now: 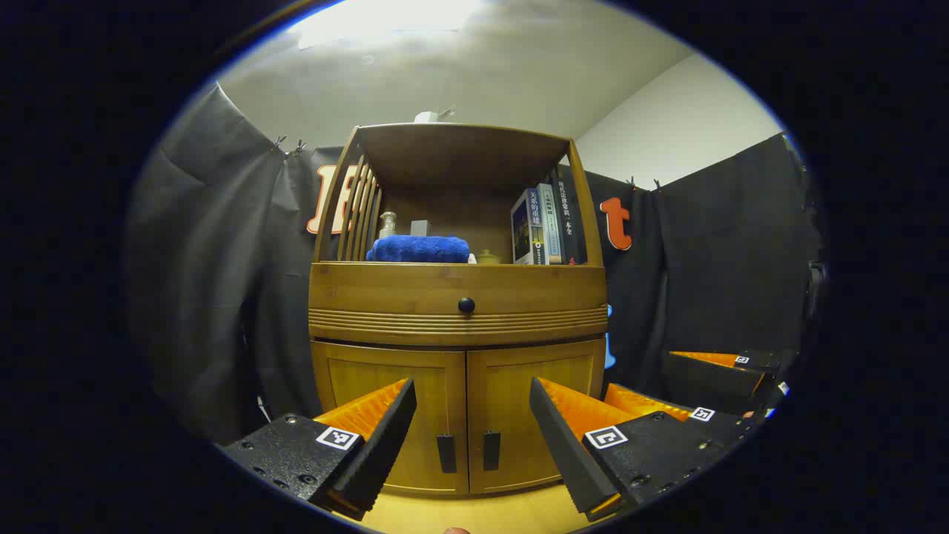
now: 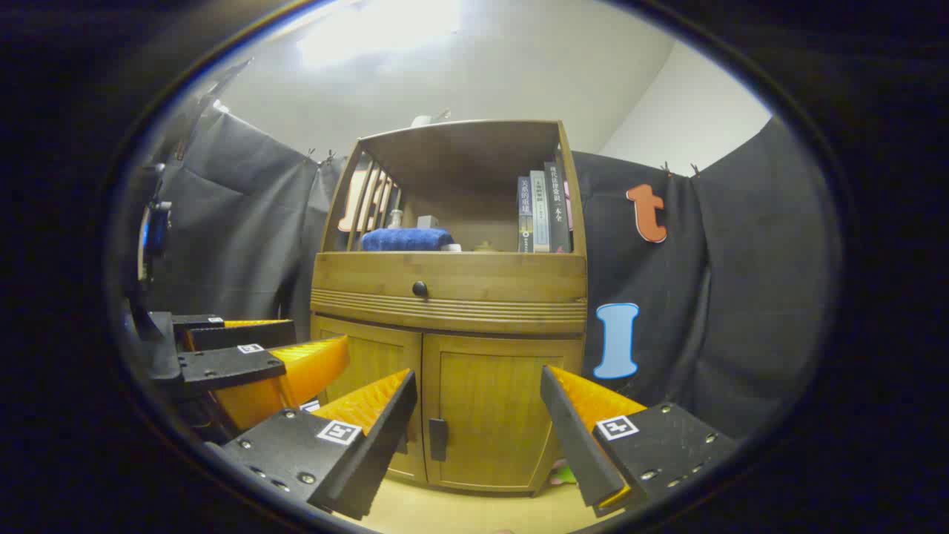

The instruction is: Open the right door of the double-door shoe cabinet with the right hand, and open the left door with the left hand.

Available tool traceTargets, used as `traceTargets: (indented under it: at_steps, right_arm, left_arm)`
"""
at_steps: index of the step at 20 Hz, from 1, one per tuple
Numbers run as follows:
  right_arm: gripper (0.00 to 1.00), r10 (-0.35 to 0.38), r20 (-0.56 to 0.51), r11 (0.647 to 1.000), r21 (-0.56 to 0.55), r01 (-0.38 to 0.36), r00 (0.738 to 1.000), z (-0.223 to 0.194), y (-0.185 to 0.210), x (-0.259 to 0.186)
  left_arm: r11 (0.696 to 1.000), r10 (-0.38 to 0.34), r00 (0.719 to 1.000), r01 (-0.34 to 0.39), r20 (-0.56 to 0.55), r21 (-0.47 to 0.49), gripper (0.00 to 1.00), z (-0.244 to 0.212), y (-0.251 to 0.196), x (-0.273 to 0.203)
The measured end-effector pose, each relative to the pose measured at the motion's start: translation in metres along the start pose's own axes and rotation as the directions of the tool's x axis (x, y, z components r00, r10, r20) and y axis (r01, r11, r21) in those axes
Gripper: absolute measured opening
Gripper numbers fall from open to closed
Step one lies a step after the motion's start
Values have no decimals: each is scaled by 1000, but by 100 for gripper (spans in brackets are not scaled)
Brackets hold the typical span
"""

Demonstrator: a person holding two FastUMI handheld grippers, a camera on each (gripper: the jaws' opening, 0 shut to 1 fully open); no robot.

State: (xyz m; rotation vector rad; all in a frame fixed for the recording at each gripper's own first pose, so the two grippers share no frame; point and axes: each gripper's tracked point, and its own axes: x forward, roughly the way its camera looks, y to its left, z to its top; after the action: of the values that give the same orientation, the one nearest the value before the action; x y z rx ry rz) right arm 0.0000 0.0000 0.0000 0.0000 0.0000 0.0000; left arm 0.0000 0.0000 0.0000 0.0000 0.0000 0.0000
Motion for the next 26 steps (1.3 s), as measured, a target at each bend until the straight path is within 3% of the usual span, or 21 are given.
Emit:
traceTargets:
  at_steps: [1,4,8,9,13,14,15,20,21,26]
  right_arm:
    - [96,-3,5,1000,-5,3,1000,1,3,3]
    - [99,-12,22,1000,-8,12,1000,3,10,11]
    - [96,-28,50,999,-20,29,998,4,20,17]
    - [96,-37,61,999,-22,38,997,6,22,19]
    - [99,-79,81,996,-37,82,994,10,33,31]
    - [96,-91,81,995,-35,95,993,8,36,32]
    - [99,-100,76,994,-30,102,992,6,39,33]
    - [99,-101,45,994,-39,103,994,-12,58,48]
    - [96,-96,34,995,-35,97,995,-18,60,53]
    - [99,-80,-41,997,-19,79,996,-58,65,88]
  left_arm:
    - [1000,-5,1000,5,4,-13,92,-1,2,2]
    - [998,-4,1000,4,4,-60,92,-5,14,5]
    - [998,2,1000,-2,9,-59,95,-6,37,13]
    - [998,0,1000,1,19,-62,92,-4,43,13]
    - [993,-18,999,22,32,-113,95,-4,70,15]
    - [992,-19,999,23,29,-122,95,-5,77,15]
    - [991,-24,999,27,22,-129,92,-5,81,15]
    - [990,-25,1000,27,15,-138,95,-8,102,13]
    - [990,-15,1000,17,17,-140,95,-8,109,13]
    - [992,41,999,-39,17,-117,95,-8,139,11]
